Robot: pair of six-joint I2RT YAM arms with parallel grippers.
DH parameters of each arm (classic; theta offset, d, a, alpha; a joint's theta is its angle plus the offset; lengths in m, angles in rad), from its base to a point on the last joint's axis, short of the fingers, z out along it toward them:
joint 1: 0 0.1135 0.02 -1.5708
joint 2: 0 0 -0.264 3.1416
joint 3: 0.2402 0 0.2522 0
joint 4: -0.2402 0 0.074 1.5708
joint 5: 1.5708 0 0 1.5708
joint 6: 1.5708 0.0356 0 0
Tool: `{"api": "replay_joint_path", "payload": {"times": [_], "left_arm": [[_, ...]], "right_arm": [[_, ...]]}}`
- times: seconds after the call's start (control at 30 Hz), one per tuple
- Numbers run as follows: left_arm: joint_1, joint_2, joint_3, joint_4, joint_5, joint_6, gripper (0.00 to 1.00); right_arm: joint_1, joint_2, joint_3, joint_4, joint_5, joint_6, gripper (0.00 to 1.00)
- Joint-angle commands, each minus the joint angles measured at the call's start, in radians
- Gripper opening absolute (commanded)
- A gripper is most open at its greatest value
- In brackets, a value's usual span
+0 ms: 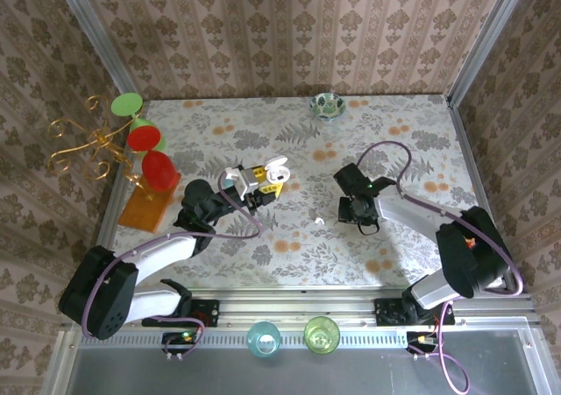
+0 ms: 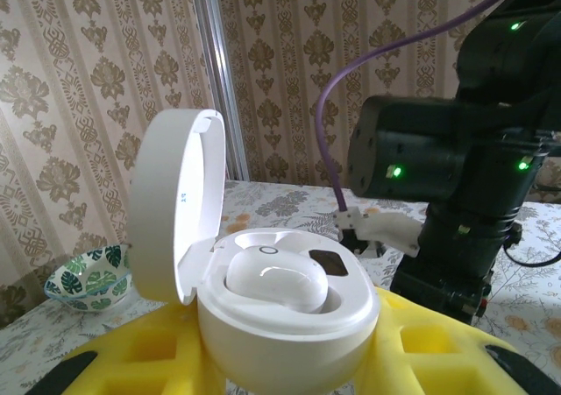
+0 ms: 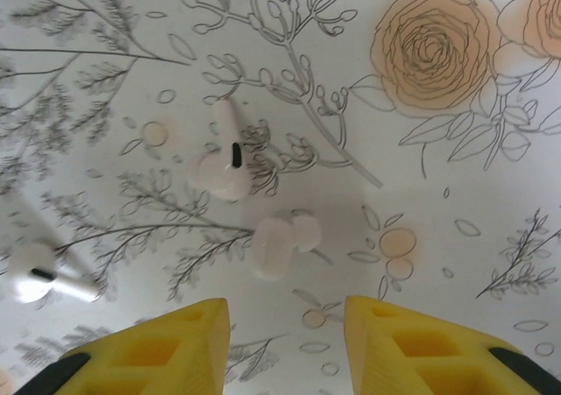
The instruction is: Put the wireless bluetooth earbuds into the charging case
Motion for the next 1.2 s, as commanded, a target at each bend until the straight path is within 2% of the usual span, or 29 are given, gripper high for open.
{"api": "replay_joint_path", "payload": {"times": [0.0,0.13,0.3,0.47,0.63,1.03,1.17], "left_arm": [[0.006,-0.033,-0.003,0.009,0.008,0.018,0.21],[0.007,-0.034,-0.004,0.008,0.005,0.02,0.21],[0.01,-0.024,-0.006,0.007,0.006,0.022,0.21],[0.011,-0.022,-0.009,0.016,0.006,0.019,0.21],[0.012,-0.036,-0.012,0.002,0.005,0.022,0.21],[0.014,-0.039,-0.001,-0.004,0.008,0.021,0.21],[0.011,-0.037,0.005,-0.006,0.009,0.017,0.21]], "right_arm": [[0.019,0.048,0.05,-0.058,0.09,-0.029,0.39],[0.029,0.091,0.075,-0.06,0.111,-0.049,0.39],[0.022,0.12,0.092,0.004,0.054,-0.099,0.42],[0.008,0.176,0.112,0.037,0.025,-0.157,0.49],[-0.009,0.187,0.096,0.064,-0.033,-0.209,0.5],[-0.009,0.043,-0.045,0.033,-0.109,-0.156,0.5],[-0.01,-0.034,-0.085,0.043,-0.177,-0.121,0.49]]}}
